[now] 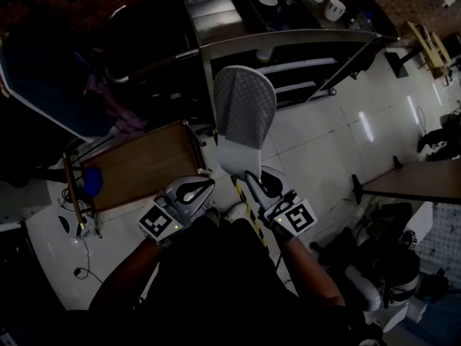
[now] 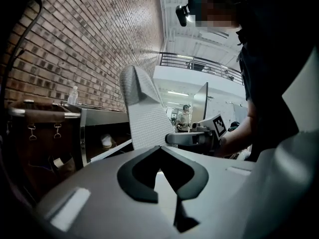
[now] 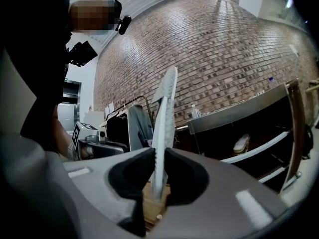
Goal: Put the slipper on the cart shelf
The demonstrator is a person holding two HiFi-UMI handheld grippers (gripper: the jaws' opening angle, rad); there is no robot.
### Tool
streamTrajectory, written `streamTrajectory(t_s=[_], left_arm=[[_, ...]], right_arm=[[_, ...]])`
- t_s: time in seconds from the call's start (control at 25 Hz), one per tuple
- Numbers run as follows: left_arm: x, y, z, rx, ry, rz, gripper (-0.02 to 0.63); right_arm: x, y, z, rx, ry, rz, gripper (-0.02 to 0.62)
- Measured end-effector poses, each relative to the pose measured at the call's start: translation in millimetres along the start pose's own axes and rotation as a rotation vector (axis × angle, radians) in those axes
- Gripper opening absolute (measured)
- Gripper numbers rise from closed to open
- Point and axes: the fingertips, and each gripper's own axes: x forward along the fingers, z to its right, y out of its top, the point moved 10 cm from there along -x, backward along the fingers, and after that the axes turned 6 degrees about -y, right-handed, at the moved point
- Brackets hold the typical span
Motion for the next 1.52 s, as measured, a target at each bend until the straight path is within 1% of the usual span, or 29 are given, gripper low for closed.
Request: streamTrajectory(t_s=[0.12,0.36,0.56,0.64,0.72,0.88,1.0,1.12,1.24,1.36,1.52], left_arm=[[-1,-2,-13,-0.003,-0.008,0.014,0.005],[-9,-3,-49,-0.009,-0.011,0.073,0.005],[-18,-2,-70,-0.008,-0.033,0.108,0.005],[-16,-2,-77,0.012,-0.042,0.113,0.005],[-14,1,-81,0.032,-0.044,0.122,0.005],[-6,7,-88,0.006,-0.034,0.131,0.005],[7,7,-94,-0.008,-0.023,0.118,0.005],[27,10,-98,-0.002,-0.004,0.117,0.005],[52,17,-101,0.001,0.044,0.116,0.005],[80,26,-103,0.023,0.107,0.112,0.005],[121,34,-103,0.021,0.154,0.089,0.005]], right_arm=[[14,-2,1,-0.008,0.014,-0.023,0.061],[52,6,3,-0.041,0.025,-0.077,0.061],[78,10,3,-0.062,0.033,-0.118,0.061],[81,10,8,-0.068,0.029,-0.118,0.061],[84,11,12,-0.058,0.027,-0.128,0.061],[93,12,21,-0.032,0.053,-0.157,0.062],[96,9,38,-0.011,0.086,-0.169,0.061],[94,1,61,0.017,0.122,-0.186,0.061],[90,-5,87,0.049,0.17,-0.206,0.063],[85,-9,116,0.071,0.219,-0.238,0.061],[79,-19,164,0.09,0.285,-0.271,0.061]])
